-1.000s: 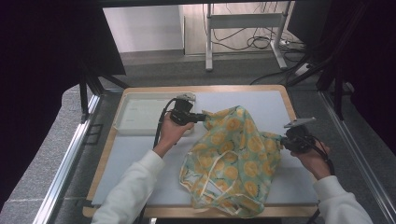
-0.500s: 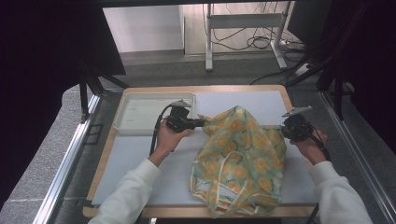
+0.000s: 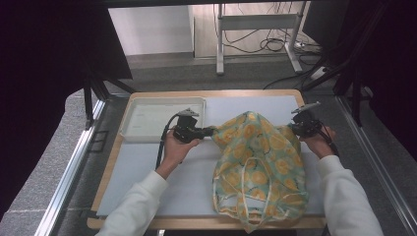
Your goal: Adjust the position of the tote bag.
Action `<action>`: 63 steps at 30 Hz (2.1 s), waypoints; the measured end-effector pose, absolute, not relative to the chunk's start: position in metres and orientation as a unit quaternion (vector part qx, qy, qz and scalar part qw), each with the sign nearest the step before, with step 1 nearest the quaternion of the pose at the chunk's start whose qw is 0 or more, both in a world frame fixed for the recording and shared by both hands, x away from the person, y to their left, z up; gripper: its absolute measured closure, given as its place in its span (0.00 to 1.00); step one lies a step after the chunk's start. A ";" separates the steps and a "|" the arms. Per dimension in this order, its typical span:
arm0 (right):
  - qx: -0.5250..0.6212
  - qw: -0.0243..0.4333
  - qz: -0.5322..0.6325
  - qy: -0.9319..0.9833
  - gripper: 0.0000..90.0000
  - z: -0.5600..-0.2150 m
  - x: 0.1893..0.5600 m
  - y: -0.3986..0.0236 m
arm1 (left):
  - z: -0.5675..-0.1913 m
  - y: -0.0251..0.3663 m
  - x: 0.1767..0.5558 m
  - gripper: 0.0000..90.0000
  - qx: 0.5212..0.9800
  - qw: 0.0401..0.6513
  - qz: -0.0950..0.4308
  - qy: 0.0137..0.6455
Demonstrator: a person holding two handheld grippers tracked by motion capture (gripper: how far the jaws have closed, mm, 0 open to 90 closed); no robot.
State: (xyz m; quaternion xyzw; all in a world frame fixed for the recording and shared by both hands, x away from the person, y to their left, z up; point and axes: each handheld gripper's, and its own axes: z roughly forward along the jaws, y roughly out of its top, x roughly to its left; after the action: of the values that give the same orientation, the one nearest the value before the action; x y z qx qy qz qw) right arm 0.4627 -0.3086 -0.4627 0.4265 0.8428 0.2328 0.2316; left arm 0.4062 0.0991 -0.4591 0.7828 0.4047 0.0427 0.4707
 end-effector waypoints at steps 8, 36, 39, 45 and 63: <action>0.428 0.223 0.242 0.842 0.97 -0.470 0.460 -0.313 | -0.463 0.097 0.420 1.00 0.785 0.456 0.054 0.416; 0.442 0.250 0.340 0.791 0.47 -0.428 0.393 -0.341 | -0.443 0.109 0.392 0.52 0.780 0.472 0.107 0.395; 0.432 0.241 0.349 0.796 0.46 -0.427 0.379 -0.339 | -0.445 0.109 0.383 0.50 0.793 0.463 0.102 0.383; 0.421 0.224 0.365 0.800 0.46 -0.426 0.362 -0.333 | -0.447 0.110 0.376 0.46 0.805 0.455 0.089 0.370; 0.402 0.205 0.396 0.800 0.43 -0.421 0.320 -0.329 | -0.461 0.112 0.352 0.42 0.803 0.467 0.060 0.365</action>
State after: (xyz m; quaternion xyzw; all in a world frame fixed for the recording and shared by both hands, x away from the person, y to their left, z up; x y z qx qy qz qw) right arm 0.3198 -0.3289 -0.4209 0.4019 0.7999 0.3956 0.2052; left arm 0.3519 0.1118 -0.4613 0.8033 0.3647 0.0599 0.4671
